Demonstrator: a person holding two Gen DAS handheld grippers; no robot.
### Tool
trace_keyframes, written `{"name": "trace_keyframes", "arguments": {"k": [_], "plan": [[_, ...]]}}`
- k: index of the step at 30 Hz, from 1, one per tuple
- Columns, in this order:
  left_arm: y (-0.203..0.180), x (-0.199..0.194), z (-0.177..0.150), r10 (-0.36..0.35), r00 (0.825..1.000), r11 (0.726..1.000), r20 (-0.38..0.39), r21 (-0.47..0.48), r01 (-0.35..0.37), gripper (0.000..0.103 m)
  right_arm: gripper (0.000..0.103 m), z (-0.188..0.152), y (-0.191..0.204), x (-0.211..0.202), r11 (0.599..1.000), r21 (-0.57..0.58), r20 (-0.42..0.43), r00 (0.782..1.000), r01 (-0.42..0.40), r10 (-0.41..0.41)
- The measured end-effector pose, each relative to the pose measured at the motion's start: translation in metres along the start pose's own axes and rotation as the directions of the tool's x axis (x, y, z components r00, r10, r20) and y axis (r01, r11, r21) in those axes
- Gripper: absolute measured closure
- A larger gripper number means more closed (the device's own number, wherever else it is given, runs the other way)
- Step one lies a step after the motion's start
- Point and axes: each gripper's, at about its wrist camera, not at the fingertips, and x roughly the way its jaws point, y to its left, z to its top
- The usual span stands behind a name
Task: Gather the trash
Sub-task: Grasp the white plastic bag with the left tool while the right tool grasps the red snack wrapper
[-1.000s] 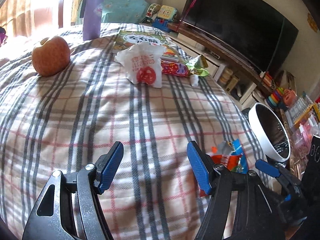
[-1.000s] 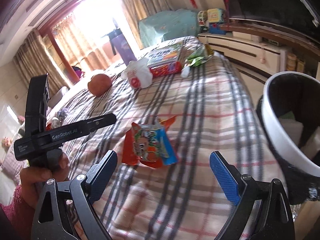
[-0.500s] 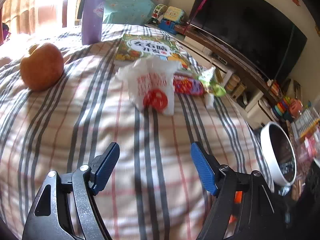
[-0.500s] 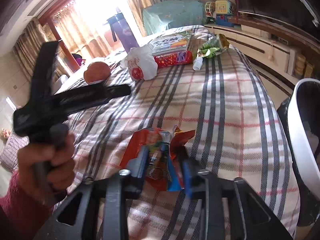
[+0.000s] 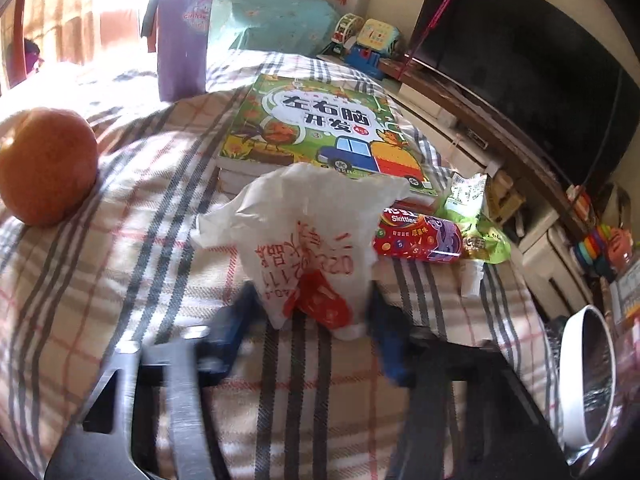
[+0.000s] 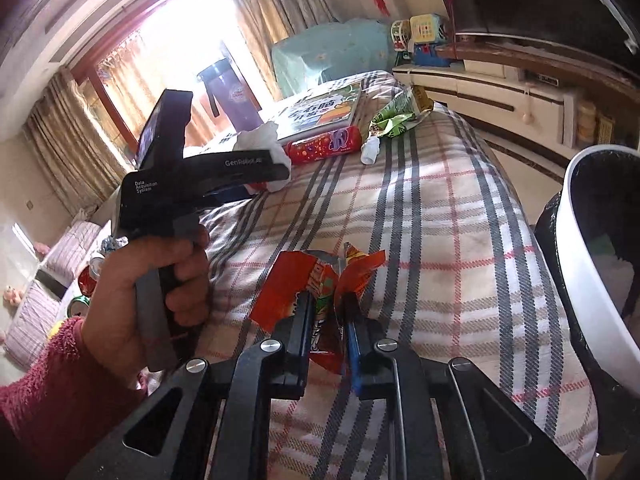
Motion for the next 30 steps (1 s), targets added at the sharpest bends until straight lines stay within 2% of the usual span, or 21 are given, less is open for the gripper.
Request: {"name": "trace_keyframes", "arguments": {"k": [1,4,7,14,19,23,30], "plan": [[0.001,0.000,0.000,-0.007,1.000,1.000,0.003,-0.007,0.007,0.067,0.088,0.001,-0.001,0.001,1.000,0.005,0.000,1.000,-0.004,0.004],[0.005,-0.005,-0.003,-0.039,0.999,0.999,0.007,-0.017,0.039,0.074,0.088,0.001,-0.001,0.000,1.000,0.007,0.002,1.000,-0.009,0.009],[0.002,-0.018,-0.016,-0.044,0.999,0.999,0.009,-0.002,0.044,0.074,0.088,0.000,-0.002,-0.001,1.000,0.004,0.008,1.000,-0.011,0.011],[0.001,-0.060,-0.066,-0.120,0.992,0.993,-0.043,-0.006,0.120,0.074,0.088,-0.002,-0.003,-0.004,1.000,0.006,0.020,1.000,-0.020,0.020],[-0.001,-0.091,-0.094,-0.126,0.991,0.991,-0.055,0.042,0.128,0.074,0.088,-0.004,-0.002,-0.009,1.000,0.003,0.039,0.999,-0.014,0.014],[-0.003,-0.104,-0.114,-0.128,0.987,0.988,-0.093,0.072,0.135,0.074,0.088,-0.007,-0.003,-0.019,1.000,0.013,0.070,0.998,-0.003,0.002],[-0.016,-0.119,-0.136,-0.134,0.983,0.979,-0.125,0.135,0.150,0.073,0.087,-0.019,-0.010,-0.031,0.998,0.033,0.054,0.997,0.049,-0.050]]}}
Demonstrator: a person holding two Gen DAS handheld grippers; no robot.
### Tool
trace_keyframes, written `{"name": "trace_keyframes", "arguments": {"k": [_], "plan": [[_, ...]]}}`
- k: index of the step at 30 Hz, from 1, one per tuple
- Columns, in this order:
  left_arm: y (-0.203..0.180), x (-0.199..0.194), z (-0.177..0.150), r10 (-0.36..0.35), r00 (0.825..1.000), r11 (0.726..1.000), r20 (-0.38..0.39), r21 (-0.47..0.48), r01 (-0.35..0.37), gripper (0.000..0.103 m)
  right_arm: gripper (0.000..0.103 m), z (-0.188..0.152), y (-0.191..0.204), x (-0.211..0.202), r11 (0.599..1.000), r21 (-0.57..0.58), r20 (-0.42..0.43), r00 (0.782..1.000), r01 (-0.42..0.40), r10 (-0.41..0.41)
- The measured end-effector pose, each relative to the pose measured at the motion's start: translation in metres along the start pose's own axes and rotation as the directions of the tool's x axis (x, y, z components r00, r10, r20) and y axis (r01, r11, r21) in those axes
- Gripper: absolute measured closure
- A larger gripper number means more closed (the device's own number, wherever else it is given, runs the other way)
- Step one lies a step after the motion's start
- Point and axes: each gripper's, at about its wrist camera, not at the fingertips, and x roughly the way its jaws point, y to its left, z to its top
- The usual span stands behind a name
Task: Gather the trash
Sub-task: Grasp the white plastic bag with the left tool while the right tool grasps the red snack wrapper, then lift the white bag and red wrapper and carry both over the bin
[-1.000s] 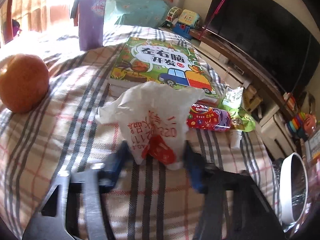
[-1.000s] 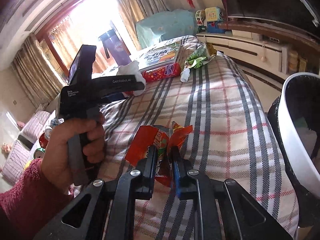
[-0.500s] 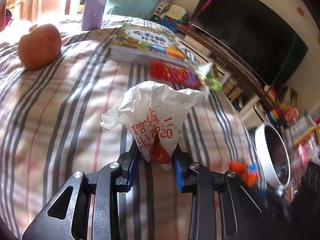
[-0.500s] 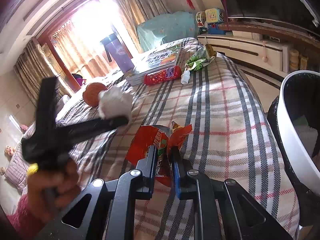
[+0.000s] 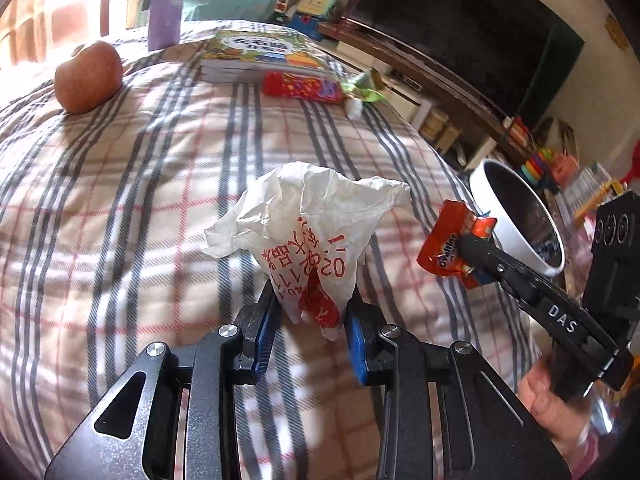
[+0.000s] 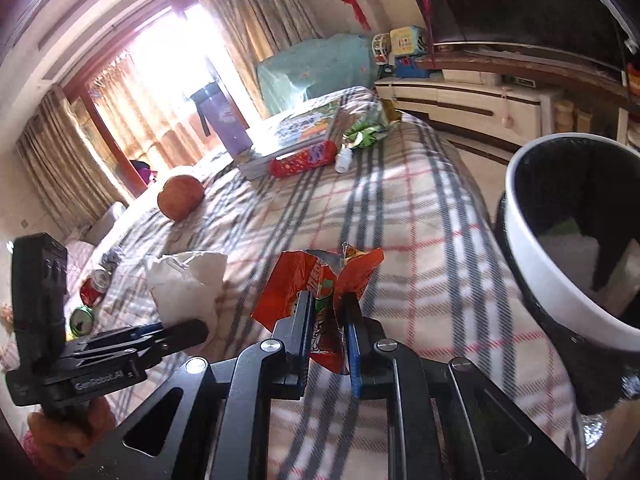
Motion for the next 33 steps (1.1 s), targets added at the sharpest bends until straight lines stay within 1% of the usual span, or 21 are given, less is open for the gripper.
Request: {"name": "trace_keyframes", "arguments": {"k": [1,2,3,4,5,7,9,12,14,15,16,17,18,21,24,29,33], "plan": [[-0.002,0.001,-0.002,0.006,1.000,1.000,-0.002,0.006,-0.006,0.073,0.083,0.000,-0.001,0.002,1.000,0.001,-0.012,1.000,-0.004,0.004],[-0.003,0.003,-0.003,0.014,1.000,1.000,-0.004,0.012,-0.014,0.073,0.083,-0.001,-0.001,0.003,1.000,0.008,-0.021,1.000,-0.004,0.004],[-0.005,0.005,-0.004,0.021,1.000,1.000,-0.003,0.018,-0.021,0.073,0.081,-0.001,-0.003,0.003,1.000,0.017,-0.022,1.000,-0.005,0.005],[-0.005,0.006,-0.005,0.023,1.000,1.000,0.001,0.021,-0.023,0.072,0.071,-0.001,-0.004,0.003,1.000,0.023,-0.025,1.000,-0.004,0.005],[-0.006,0.006,-0.006,0.025,1.000,0.999,0.008,0.025,-0.025,0.072,0.065,-0.001,-0.004,0.003,1.000,0.028,-0.027,1.000,-0.002,0.003],[-0.005,0.006,-0.007,0.021,1.000,1.000,0.015,0.021,-0.021,0.072,0.042,-0.001,-0.005,-0.001,0.999,0.037,-0.018,1.000,-0.006,0.007],[-0.003,0.006,-0.007,0.015,1.000,1.000,0.022,0.015,-0.015,0.072,0.035,-0.001,-0.005,-0.005,0.999,0.042,-0.006,1.000,-0.016,0.016],[-0.005,0.006,-0.008,0.021,0.999,1.000,0.031,0.014,-0.021,0.072,0.035,-0.001,-0.002,-0.003,1.000,0.030,-0.003,1.000,-0.002,0.002],[-0.008,0.005,-0.009,0.029,0.999,0.999,0.033,0.022,-0.030,0.072,0.038,0.000,-0.001,0.001,1.000,0.024,-0.012,1.000,0.003,-0.003],[-0.008,0.005,-0.009,0.031,0.999,0.999,0.033,0.024,-0.032,0.072,0.046,-0.001,0.001,0.002,1.000,0.018,-0.019,1.000,0.006,-0.005],[-0.008,0.005,-0.009,0.029,0.999,0.999,0.031,0.022,-0.029,0.072,0.063,-0.002,0.002,0.003,1.000,0.012,-0.022,1.000,0.012,-0.012],[-0.008,0.005,-0.009,0.023,0.999,1.000,0.029,0.019,-0.024,0.072,0.072,-0.002,0.004,0.004,1.000,0.003,-0.028,0.999,0.018,-0.018],[-0.009,0.004,-0.009,0.018,0.999,1.000,0.027,0.018,-0.018,0.072,0.084,-0.003,0.004,0.004,1.000,-0.002,-0.034,0.999,0.022,-0.022],[-0.015,0.003,-0.009,0.014,1.000,0.999,0.021,0.034,-0.015,0.072,0.087,-0.003,0.004,0.000,1.000,-0.007,-0.027,0.999,0.023,-0.023],[-0.024,0.001,-0.009,0.008,1.000,0.999,0.023,0.053,-0.010,0.072,0.087,-0.001,0.003,-0.010,1.000,0.000,-0.005,1.000,0.012,-0.012],[-0.039,-0.002,-0.009,0.008,1.000,0.996,0.029,0.085,-0.011,0.072,0.087,0.000,-0.003,-0.027,1.000,0.009,0.030,0.999,0.022,-0.022],[-0.049,-0.003,-0.011,0.005,1.000,0.994,0.025,0.107,-0.008,0.072,0.087,-0.002,-0.008,-0.036,0.999,0.019,0.039,0.999,0.036,-0.037]]}}
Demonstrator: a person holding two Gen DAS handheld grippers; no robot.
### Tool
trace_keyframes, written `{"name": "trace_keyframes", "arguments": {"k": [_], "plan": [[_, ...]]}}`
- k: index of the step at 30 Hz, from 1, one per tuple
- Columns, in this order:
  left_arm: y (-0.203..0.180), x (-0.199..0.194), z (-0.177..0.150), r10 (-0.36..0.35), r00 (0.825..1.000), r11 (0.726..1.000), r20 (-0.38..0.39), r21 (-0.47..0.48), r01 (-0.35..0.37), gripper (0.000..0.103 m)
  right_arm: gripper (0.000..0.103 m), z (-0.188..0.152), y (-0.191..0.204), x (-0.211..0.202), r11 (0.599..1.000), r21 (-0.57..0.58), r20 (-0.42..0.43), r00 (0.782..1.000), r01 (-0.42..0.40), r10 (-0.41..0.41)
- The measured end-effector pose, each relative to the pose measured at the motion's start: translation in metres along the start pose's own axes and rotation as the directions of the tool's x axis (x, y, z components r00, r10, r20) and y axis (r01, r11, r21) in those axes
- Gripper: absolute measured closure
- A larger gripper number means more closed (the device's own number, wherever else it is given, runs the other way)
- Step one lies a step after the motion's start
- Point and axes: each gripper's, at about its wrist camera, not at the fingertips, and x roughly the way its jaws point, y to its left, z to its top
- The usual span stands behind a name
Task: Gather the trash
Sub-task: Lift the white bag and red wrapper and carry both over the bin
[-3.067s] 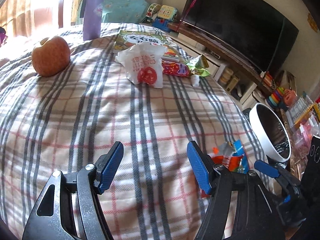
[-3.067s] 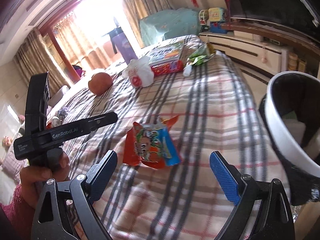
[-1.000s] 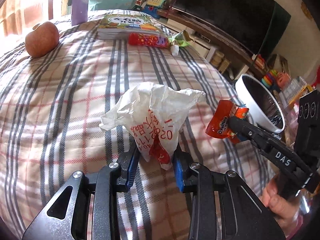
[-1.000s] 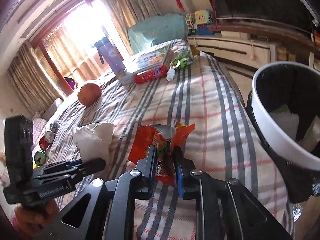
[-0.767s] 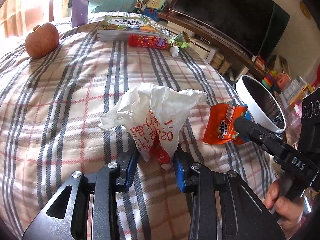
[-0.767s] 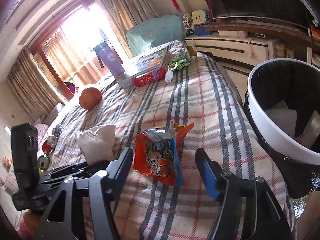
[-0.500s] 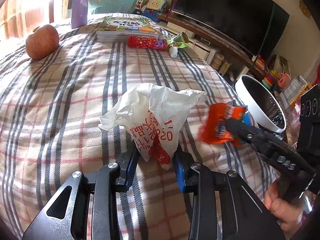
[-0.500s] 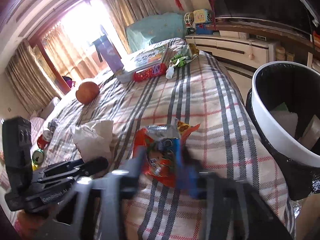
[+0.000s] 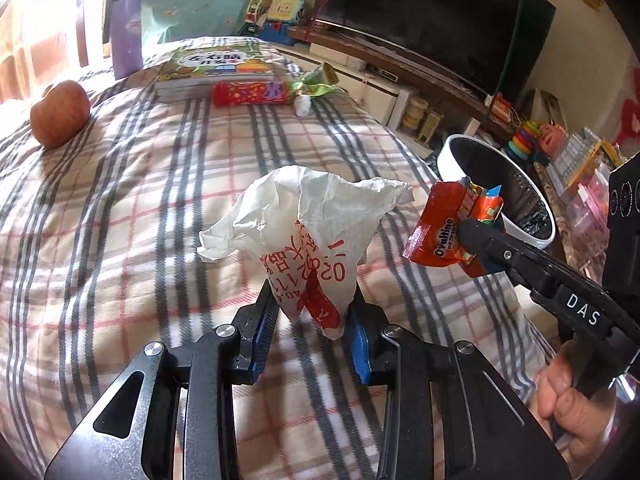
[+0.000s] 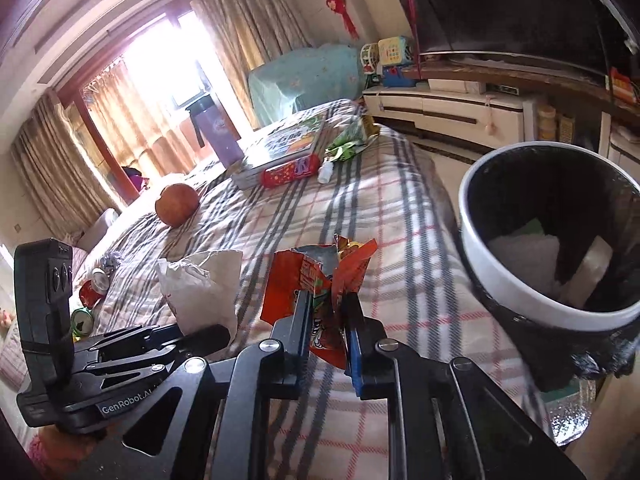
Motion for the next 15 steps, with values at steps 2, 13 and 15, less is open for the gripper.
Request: {"name": "trace_keyframes", "arguments": {"k": [2,13,15], "plan": [[-0.004,0.000,-0.001,-0.002,1.000,1.000,-0.003,0.008,0.002,0.072,0.087,-0.002,-0.003,-0.003,1.000,0.009,0.002,1.000,0.002,-0.002],[-0.031,0.000,-0.003,-0.010,1.000,0.998,-0.007,0.064,0.010,0.072,0.087,-0.005,-0.014,-0.022,0.999,0.035,0.034,0.999,0.017,-0.018],[-0.036,-0.001,-0.003,-0.012,1.000,0.997,-0.006,0.074,0.013,0.072,0.087,-0.004,-0.016,-0.026,0.999,0.040,0.041,0.999,0.017,-0.019]]}}
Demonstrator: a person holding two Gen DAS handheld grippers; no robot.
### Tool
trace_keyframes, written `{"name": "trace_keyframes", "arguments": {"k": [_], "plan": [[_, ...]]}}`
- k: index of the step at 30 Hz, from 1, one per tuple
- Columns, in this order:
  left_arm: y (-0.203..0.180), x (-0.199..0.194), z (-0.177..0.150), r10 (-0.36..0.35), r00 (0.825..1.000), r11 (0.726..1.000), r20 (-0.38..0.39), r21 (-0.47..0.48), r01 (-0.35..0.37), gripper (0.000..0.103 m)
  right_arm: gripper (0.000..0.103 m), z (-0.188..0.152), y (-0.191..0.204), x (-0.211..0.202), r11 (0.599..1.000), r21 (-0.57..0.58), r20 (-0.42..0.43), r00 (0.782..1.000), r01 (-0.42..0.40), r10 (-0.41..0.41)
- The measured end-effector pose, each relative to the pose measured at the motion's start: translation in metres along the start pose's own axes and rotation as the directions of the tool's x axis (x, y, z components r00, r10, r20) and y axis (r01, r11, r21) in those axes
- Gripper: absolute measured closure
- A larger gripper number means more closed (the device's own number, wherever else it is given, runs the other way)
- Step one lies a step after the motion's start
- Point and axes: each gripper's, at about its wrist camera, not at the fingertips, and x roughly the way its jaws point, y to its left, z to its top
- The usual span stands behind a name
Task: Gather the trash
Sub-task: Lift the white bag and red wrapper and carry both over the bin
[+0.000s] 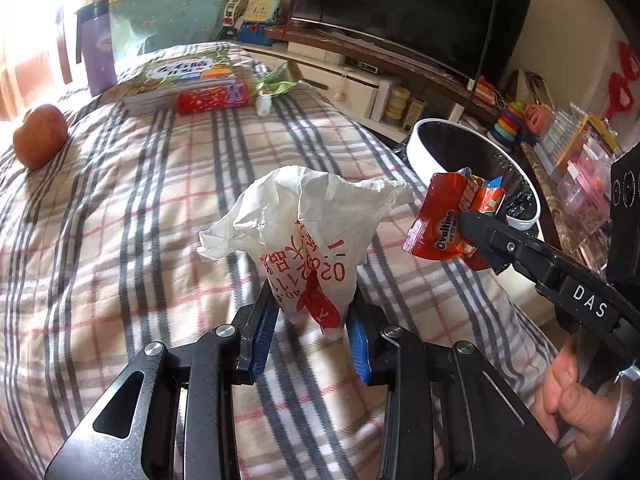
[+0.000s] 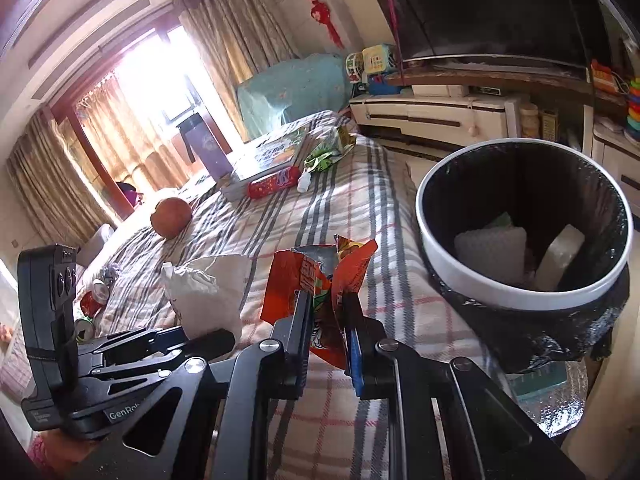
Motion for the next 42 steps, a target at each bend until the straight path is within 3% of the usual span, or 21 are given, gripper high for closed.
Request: {"name": "trace_keyframes", "arguments": {"k": [18,42], "plan": [[-0.026,0.000,0.001,-0.021,1.000,0.999,-0.008,0.044,0.021,0.072,0.087,-0.003,-0.017,-0.020,0.999,0.038,0.034,0.999,0.016,-0.017],[-0.041,0.006,0.001,-0.052,0.998,0.996,-0.021,0.069,0.053,0.072,0.087,-0.010,-0.023,-0.022,0.998,0.052,0.014,0.999,0.030,-0.031]]}}
